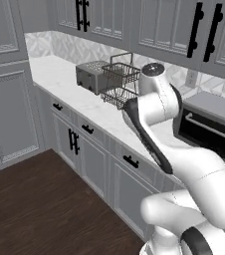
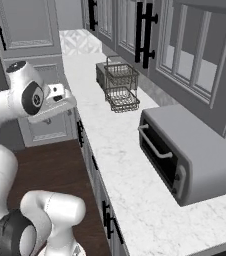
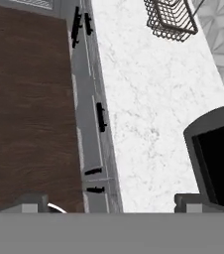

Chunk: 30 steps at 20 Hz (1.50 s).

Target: Take a straw from the drawer in front and place it inside the glass cup on the dining counter.

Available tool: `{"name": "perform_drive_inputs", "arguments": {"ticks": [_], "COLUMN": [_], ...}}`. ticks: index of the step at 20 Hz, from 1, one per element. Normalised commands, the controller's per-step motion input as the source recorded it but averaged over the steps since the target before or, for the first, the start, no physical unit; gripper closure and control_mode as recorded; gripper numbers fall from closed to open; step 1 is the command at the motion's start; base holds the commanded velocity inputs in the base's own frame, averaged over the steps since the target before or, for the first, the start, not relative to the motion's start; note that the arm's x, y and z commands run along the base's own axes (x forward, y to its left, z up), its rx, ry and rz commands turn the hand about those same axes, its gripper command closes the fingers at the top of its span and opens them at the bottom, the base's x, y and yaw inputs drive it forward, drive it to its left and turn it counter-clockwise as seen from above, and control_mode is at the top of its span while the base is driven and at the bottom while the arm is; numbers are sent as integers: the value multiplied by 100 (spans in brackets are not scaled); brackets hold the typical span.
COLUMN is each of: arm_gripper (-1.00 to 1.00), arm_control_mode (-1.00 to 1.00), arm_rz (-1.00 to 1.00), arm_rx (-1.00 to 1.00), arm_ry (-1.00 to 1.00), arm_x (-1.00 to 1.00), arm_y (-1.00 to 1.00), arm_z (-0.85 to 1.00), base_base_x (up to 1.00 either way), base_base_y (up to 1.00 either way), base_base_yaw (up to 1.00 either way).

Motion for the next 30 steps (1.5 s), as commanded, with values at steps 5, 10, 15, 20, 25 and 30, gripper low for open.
{"name": "perform_drive_inputs", "arguments": {"ticks": [5, 10, 15, 20, 25, 30], "arm_gripper": [-100, -100, -100, -100, -100, -100], "arm_control_mode": [-100, -100, -100, -100, -100, -100], "arm_rz": [0, 0, 0, -6, -7, -7], "arm_rx": [-46, -40, -39, -30, -18, -6], "arm_ry": [-1, 0, 0, -2, 0, 0], "arm_x": [6, 28, 38, 43, 46, 50], "arm_y": [88, 74, 38, 1, -12, -24], "arm_z": [-71, -81, -78, -71, -69, -61], "base_base_x": [0, 0, 0, 0, 0, 0], "base_base_y": [0, 0, 0, 0, 0, 0], "base_base_yaw": [0, 0, 0, 0, 0, 0]}}
